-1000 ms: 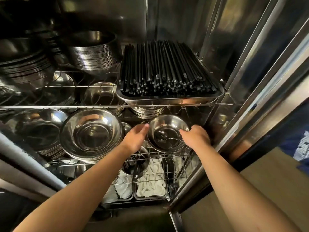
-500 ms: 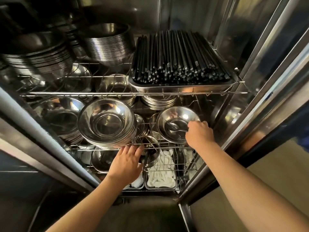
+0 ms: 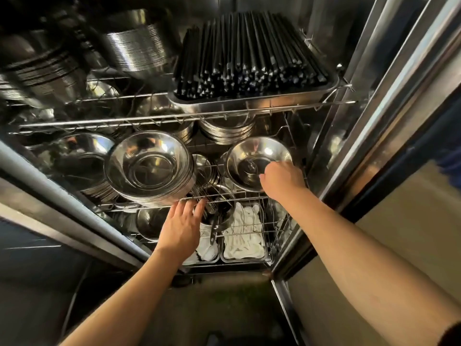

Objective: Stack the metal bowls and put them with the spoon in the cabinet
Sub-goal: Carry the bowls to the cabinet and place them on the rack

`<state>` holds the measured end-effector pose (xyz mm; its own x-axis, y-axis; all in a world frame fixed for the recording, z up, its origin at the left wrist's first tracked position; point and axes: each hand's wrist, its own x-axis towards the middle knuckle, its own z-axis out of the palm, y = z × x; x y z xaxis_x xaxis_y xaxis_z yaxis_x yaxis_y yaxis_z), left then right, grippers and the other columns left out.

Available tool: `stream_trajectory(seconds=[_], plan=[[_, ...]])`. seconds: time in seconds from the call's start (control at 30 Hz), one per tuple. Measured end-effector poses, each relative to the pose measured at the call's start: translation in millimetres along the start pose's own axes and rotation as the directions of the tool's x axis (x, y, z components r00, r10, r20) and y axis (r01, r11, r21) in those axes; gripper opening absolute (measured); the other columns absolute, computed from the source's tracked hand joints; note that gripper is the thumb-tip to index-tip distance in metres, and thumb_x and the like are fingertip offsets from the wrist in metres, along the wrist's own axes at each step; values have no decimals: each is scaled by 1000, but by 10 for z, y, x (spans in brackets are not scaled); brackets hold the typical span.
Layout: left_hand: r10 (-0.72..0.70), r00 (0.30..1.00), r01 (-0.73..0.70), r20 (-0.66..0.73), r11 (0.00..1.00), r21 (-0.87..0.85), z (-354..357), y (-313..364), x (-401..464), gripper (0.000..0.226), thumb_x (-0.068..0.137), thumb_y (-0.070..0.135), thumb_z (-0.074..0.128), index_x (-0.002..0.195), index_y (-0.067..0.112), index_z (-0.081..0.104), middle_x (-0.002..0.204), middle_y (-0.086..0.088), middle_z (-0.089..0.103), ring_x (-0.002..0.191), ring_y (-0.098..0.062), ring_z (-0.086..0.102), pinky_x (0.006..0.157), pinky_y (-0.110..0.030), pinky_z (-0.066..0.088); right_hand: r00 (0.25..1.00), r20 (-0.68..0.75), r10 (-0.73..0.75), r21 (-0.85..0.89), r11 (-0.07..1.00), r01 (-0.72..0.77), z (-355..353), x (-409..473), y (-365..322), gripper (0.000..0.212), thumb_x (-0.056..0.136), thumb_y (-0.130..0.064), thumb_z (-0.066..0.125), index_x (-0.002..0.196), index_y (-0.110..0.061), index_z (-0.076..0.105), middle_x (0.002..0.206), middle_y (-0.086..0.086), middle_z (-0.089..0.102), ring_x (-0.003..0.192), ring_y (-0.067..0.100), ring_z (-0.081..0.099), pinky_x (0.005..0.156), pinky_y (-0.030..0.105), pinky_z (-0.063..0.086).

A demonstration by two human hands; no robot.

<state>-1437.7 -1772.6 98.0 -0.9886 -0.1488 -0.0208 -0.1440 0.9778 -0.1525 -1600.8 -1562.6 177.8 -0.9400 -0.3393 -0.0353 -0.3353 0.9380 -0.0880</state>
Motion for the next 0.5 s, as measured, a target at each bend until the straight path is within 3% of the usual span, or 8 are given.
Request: stream_trajectory(seconds=[0.17, 0.27, 0.4, 0.5], plan=[[7, 1000, -7, -5, 1000, 22, -5, 45, -22, 87, 86, 44, 61, 157, 12, 23, 140, -13, 53, 135, -33, 43, 121, -49, 25, 997, 83, -6, 34, 999, 3, 11, 83, -49, 24, 96, -36, 61, 95, -13, 69, 89, 4, 63, 85, 26, 59, 67, 35, 47], [11, 999, -11, -39, 1000, 18, 8, 58, -32, 90, 84, 50, 63, 156, 10, 26, 136, -14, 55, 131, -33, 47, 120, -50, 27, 996, 94, 4, 90, 996, -13, -21, 69, -31, 16, 95, -28, 61, 93, -15, 69, 77, 0, 58, 75, 25, 58, 62, 32, 43], [8, 998, -7, -66, 1000, 5, 26, 64, -46, 91, 83, 51, 63, 155, 9, 26, 133, -15, 56, 130, -34, 48, 120, -51, 28, 996, -65, -66, 244, 966, 80, -115, -159, 56, 19, 96, -23, 56, 78, -17, 61, 62, -3, 54, 63, 22, 58, 53, 28, 40], [10, 996, -10, -84, 1000, 2, 46, 59, -54, 92, 83, 51, 64, 155, 8, 26, 133, -18, 56, 129, -36, 49, 119, -53, 29, 984, -137, -113, 441, 883, 162, -156, -496, 77, 14, 96, -27, 59, 84, -25, 66, 60, -7, 62, 47, 7, 57, 46, 24, 47]])
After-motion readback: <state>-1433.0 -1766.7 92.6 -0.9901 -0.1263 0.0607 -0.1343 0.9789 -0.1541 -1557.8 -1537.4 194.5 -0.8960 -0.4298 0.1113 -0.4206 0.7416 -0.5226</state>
